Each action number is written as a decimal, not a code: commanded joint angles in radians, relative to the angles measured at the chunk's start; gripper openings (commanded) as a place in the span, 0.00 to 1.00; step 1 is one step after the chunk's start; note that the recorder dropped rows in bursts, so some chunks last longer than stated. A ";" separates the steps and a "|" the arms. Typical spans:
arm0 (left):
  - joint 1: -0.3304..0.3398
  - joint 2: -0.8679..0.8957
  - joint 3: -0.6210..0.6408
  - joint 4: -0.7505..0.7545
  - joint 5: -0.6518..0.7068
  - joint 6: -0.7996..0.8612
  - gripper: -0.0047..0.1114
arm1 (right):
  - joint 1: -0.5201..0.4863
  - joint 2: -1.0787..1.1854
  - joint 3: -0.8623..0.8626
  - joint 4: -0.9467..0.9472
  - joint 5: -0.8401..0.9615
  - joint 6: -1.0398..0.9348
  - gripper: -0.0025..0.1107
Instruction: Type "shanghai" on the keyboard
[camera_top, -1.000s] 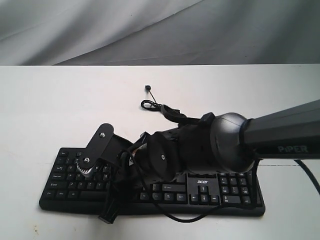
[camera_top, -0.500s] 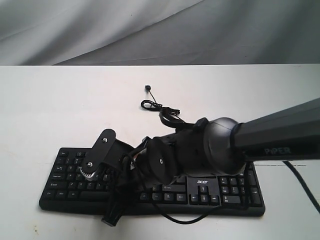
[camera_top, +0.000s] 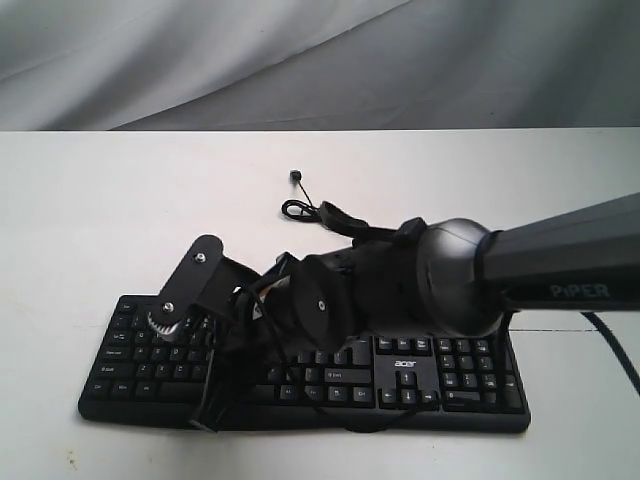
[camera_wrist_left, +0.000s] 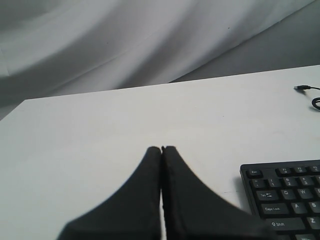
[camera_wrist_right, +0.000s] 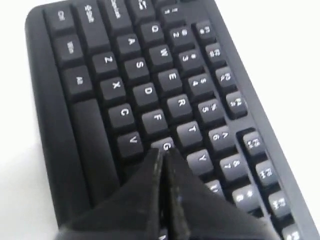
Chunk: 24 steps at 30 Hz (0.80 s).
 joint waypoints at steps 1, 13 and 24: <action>-0.007 -0.004 0.005 -0.002 -0.010 -0.004 0.04 | -0.002 0.013 -0.079 -0.036 0.041 0.001 0.02; -0.007 -0.004 0.005 -0.002 -0.010 -0.004 0.04 | -0.015 0.081 -0.148 -0.051 0.096 0.007 0.02; -0.007 -0.004 0.005 -0.002 -0.010 -0.004 0.04 | -0.015 0.093 -0.148 -0.054 0.090 0.008 0.02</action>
